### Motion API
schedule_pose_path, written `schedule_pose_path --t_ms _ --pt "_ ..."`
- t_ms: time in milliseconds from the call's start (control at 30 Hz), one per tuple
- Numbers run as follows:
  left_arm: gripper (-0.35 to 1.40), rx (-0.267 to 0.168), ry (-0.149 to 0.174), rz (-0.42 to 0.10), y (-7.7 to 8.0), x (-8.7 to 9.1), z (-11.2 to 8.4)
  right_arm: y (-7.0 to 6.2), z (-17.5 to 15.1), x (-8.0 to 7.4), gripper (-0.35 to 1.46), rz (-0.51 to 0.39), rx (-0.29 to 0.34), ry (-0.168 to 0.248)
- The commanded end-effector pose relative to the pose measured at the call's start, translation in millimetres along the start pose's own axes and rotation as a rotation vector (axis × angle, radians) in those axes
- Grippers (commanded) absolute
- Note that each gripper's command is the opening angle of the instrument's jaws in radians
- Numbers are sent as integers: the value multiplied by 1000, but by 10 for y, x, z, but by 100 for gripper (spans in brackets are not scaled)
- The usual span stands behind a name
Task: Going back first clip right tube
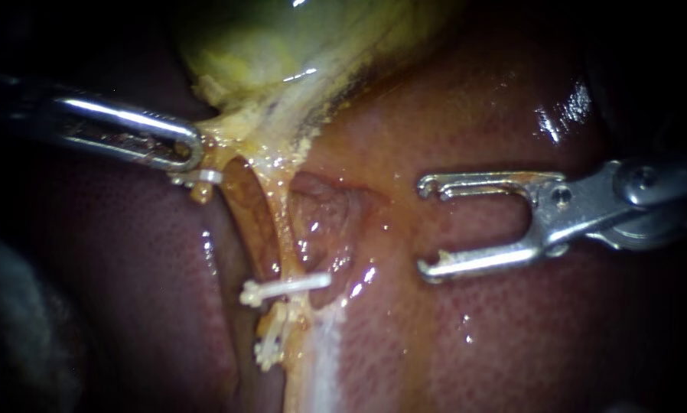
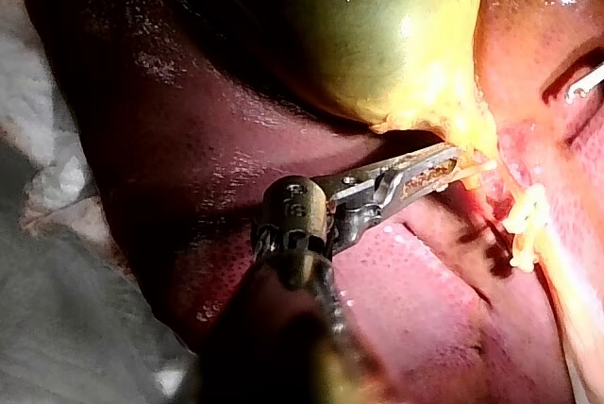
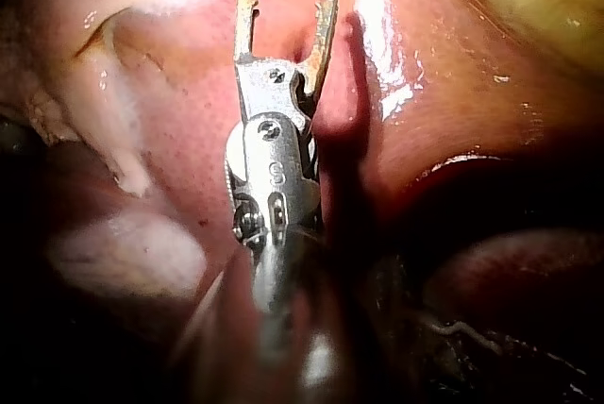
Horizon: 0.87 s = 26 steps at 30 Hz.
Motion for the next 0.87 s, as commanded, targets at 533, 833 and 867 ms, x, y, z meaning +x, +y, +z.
schedule_pose_path --t_ms 533,833,867 --pt "-35 6 -35 12 -25 -26 66 -6 -13 -1 50 -43 7 -52" --pt "-35 2 -38 11 -24 -23 61 -6 -15 0 50 -54 8 -51" --pt "-35 0 -39 11 -24 -22 59 -7 -14 0 50 -54 8 -51"
